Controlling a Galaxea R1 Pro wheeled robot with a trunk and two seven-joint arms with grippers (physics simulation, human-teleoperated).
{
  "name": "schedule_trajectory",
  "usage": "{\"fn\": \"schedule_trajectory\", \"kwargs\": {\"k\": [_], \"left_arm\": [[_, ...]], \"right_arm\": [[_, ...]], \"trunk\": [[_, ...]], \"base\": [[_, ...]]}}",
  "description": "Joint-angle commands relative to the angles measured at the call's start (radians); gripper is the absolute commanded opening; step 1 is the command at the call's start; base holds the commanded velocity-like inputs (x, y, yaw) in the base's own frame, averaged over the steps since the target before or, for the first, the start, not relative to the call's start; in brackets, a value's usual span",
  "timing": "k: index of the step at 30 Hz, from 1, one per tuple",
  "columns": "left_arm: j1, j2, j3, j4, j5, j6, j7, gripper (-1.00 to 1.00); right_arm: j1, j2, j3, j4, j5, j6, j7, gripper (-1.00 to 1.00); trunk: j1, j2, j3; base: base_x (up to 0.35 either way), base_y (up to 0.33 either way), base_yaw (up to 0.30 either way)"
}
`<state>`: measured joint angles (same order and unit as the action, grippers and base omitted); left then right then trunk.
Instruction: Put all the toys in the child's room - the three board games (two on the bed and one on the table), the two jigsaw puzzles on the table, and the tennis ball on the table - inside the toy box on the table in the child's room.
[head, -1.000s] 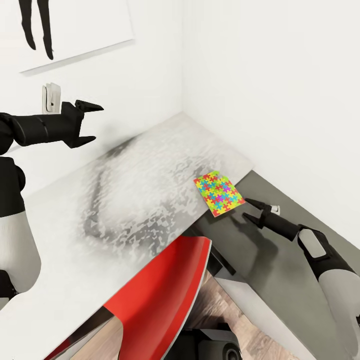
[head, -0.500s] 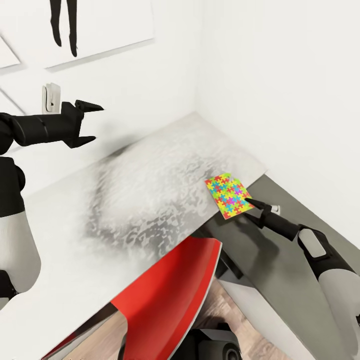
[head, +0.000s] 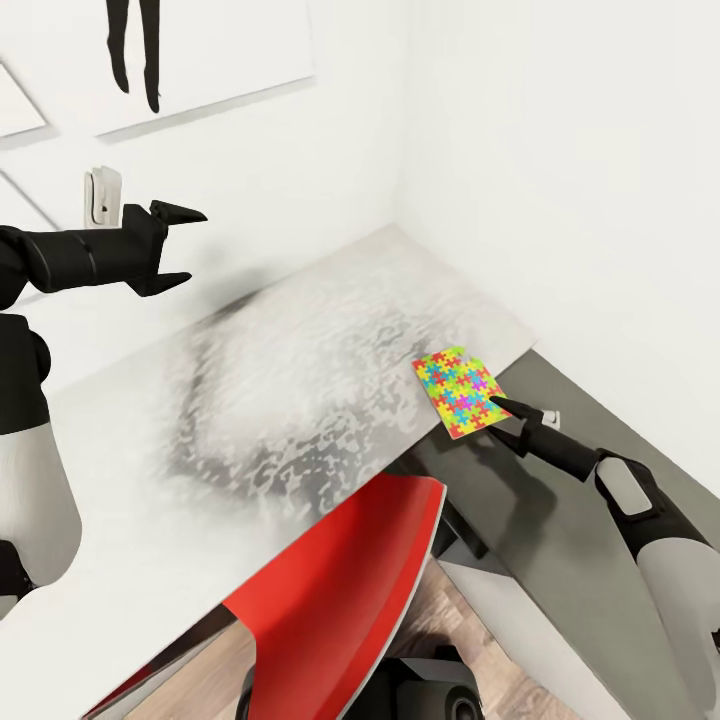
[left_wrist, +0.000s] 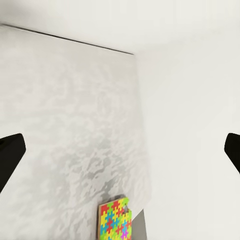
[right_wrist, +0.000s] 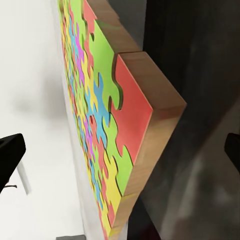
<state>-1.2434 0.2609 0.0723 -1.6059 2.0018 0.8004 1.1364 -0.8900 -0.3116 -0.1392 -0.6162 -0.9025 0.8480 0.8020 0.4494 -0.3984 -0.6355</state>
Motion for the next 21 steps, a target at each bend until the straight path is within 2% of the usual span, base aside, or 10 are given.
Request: {"fn": "schedule_trajectory", "kwargs": {"k": [1, 21], "left_arm": [[-0.001, 0.000, 0.001, 0.000, 0.008, 0.006, 0.009, 1.00], [0.001, 0.000, 0.001, 0.000, 0.007, 0.006, 0.009, 1.00]], "right_arm": [[0.000, 0.000, -0.002, 0.000, 0.001, 0.005, 0.002, 1.00], [-0.001, 0.001, -0.003, 0.000, 0.001, -0.020, 0.001, 1.00]], "trunk": [[0.001, -0.002, -0.001], [0.001, -0.002, -0.001]], "base": [[0.000, 0.000, 0.009], [0.000, 0.000, 0.003]]}}
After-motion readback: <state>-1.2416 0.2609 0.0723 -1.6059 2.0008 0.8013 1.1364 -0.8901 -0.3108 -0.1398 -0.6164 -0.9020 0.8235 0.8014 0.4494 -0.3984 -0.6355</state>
